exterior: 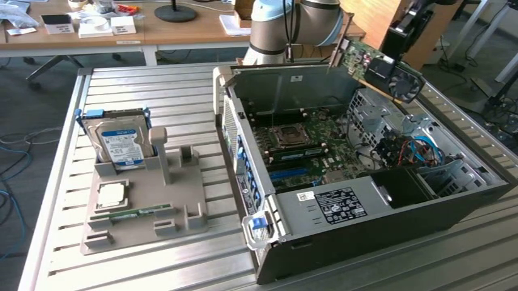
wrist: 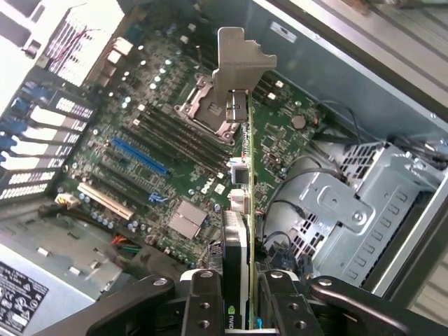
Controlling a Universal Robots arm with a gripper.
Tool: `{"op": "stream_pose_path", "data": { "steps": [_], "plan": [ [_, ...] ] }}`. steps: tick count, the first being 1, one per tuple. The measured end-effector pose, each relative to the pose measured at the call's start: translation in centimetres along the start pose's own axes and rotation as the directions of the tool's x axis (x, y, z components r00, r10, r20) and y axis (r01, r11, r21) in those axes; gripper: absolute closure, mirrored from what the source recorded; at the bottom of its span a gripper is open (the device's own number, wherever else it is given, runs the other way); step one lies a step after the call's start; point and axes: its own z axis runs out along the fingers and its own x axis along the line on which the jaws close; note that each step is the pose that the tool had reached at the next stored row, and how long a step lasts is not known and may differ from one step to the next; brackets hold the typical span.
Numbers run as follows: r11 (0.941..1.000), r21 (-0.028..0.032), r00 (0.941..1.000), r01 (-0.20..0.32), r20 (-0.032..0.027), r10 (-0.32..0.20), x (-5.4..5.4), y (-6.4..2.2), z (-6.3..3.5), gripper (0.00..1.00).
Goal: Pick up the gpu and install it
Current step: 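Insert the gpu into the slot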
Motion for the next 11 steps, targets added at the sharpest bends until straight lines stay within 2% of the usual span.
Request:
{"op": "stream_pose_path", "data": {
  "steps": [3,11],
  "plan": [
    [0.9996,-0.0006,0.9996,0.029,-0.0013,-0.029,0.00,0.00,0.00,0.73],
    [0.9995,-0.0006,0.9995,0.031,-0.0016,-0.031,0.00,0.00,0.00,0.73]
  ]
}}
